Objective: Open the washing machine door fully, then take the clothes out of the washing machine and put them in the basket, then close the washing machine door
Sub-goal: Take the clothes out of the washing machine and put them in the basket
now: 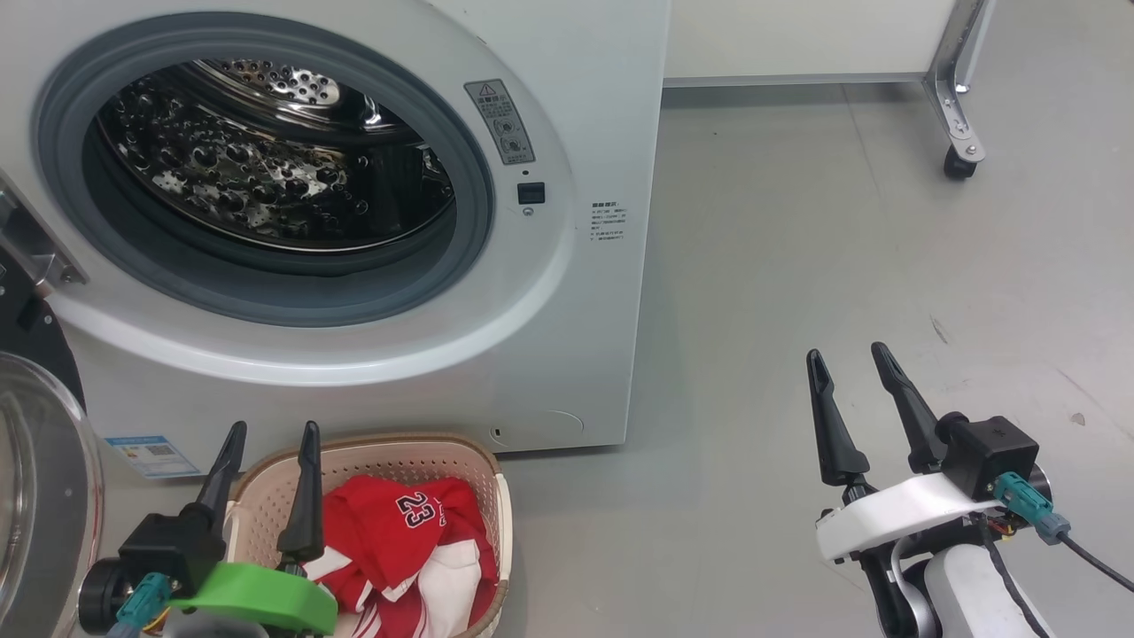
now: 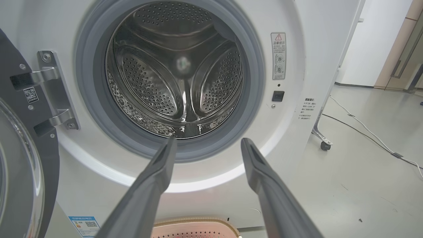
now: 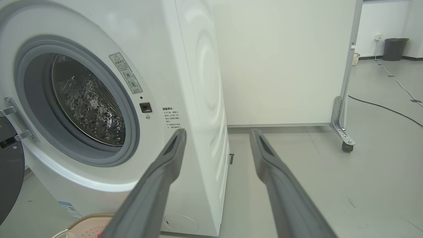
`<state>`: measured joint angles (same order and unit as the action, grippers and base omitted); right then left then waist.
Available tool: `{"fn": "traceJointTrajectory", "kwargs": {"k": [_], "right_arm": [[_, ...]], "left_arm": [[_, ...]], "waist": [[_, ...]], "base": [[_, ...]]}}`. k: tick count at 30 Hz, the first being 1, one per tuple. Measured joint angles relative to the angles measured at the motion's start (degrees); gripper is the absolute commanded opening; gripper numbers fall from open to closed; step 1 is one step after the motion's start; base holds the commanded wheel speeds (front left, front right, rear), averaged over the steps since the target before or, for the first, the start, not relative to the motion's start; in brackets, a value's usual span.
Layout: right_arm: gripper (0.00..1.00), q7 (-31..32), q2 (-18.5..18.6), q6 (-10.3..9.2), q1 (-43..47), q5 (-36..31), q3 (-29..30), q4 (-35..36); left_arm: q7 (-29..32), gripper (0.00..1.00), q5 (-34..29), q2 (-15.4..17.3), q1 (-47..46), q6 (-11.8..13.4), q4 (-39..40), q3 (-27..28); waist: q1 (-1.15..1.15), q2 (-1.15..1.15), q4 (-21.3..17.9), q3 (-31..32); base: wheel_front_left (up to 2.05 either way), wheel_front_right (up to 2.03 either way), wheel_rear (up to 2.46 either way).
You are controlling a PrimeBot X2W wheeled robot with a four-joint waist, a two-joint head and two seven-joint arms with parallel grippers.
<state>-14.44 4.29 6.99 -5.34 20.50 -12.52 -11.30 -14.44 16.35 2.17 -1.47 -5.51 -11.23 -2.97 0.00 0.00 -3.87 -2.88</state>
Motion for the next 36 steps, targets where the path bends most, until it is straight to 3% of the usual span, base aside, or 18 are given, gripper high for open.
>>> {"fn": "traceJointTrajectory", "kwargs": {"k": [36], "right_arm": [[1.00, 0.0, -0.1, 0.00, 0.0, -0.2, 0.4, -0.1]], "left_arm": [[0.0, 1.00, 0.4, 0.0, 0.6, 1.5, 1.6, -1.6]], "waist": [[0.00, 0.00, -0.6, -0.2]], "base": [[0.00, 0.00, 0.00]]}}
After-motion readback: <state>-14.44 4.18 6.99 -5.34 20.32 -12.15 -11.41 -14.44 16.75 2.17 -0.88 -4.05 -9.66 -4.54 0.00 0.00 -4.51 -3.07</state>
